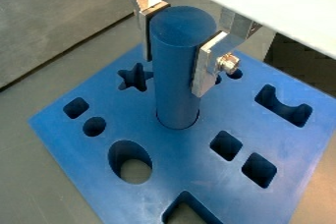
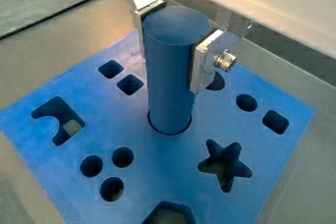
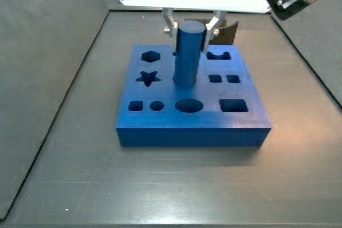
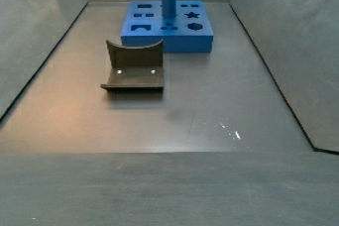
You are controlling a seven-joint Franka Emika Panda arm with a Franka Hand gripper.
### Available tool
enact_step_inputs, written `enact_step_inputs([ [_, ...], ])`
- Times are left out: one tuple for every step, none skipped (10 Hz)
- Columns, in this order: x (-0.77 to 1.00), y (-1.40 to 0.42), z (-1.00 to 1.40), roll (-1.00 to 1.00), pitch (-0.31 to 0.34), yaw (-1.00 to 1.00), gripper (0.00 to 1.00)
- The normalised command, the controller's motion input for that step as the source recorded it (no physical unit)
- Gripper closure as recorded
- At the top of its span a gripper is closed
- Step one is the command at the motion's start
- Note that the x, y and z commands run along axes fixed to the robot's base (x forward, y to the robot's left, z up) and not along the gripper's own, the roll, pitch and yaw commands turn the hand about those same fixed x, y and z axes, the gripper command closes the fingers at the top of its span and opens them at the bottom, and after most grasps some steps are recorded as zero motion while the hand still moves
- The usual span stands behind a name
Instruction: Insert the round object.
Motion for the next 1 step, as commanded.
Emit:
enact_step_inputs([
  [0.00,0.00,0.00,0.00,0.000,0.00,1.00],
])
